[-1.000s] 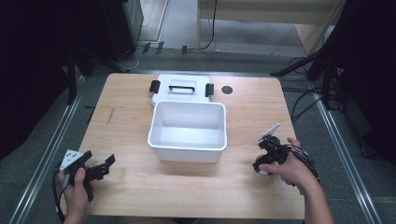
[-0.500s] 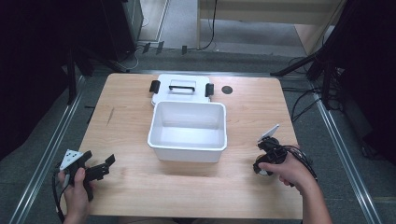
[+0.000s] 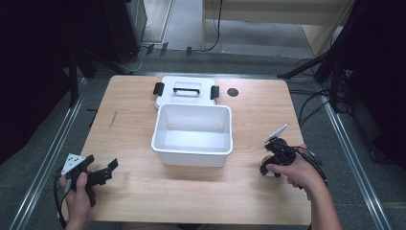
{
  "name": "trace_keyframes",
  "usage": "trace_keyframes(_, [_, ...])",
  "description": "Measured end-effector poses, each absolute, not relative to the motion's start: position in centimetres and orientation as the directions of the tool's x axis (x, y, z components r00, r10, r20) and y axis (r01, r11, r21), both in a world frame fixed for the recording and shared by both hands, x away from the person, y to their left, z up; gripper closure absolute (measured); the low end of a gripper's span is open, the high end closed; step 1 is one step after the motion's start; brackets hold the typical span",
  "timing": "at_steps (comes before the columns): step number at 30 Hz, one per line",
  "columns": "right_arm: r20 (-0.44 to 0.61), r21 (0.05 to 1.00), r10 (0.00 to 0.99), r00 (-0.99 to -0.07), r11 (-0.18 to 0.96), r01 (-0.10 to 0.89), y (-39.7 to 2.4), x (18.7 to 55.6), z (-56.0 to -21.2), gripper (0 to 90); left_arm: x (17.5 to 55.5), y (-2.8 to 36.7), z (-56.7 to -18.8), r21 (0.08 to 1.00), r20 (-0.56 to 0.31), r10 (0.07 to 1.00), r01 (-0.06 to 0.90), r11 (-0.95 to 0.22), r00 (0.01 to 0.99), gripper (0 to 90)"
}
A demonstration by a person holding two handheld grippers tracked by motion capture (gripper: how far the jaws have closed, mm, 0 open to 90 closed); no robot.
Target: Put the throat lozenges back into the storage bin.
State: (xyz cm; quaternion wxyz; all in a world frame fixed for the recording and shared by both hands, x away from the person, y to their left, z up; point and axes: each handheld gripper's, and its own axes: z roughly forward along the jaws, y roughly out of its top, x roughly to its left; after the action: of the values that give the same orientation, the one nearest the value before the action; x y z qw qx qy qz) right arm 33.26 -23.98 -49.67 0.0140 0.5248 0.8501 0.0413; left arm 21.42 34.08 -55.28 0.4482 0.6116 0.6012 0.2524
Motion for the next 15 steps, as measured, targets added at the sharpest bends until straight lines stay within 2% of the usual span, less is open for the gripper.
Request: trace_keyframes(15, [0.017, 0.135, 0.861, -0.508, 0.501, 0.855, -23.0, 33.9, -47.7, 20.5, 21.4, 34.1, -55.3, 0.853, -0.234, 0.96, 0.507, 0.127, 0.153, 0.0])
